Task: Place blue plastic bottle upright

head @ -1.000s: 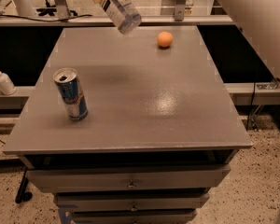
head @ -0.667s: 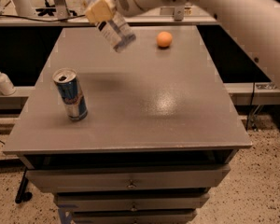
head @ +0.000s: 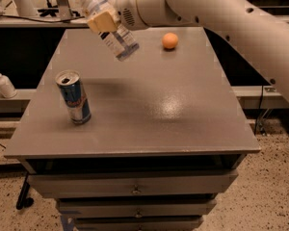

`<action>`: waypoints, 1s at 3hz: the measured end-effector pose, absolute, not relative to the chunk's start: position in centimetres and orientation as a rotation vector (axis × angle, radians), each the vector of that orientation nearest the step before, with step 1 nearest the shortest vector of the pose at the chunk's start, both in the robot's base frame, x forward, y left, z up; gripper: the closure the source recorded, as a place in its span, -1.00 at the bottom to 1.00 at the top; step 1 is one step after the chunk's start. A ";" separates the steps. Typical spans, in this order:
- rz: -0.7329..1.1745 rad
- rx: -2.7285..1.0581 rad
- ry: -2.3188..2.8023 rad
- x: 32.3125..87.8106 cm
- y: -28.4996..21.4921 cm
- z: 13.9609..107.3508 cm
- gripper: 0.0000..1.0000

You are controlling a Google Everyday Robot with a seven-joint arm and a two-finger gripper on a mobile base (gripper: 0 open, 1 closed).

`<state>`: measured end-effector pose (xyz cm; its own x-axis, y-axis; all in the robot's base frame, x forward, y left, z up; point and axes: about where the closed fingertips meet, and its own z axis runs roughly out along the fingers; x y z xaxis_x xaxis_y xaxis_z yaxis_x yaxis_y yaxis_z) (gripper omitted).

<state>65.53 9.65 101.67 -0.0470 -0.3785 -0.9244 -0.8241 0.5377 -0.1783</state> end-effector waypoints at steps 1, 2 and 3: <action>0.533 -0.995 1.571 65.7 9.5 99.4 1.00; 0.554 -0.930 1.432 66.7 8.5 99.0 1.00; 0.580 -0.856 1.324 67.3 7.4 98.8 1.00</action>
Offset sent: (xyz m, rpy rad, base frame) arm 0.0215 -0.0287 -0.0327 0.2941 -0.2996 0.0353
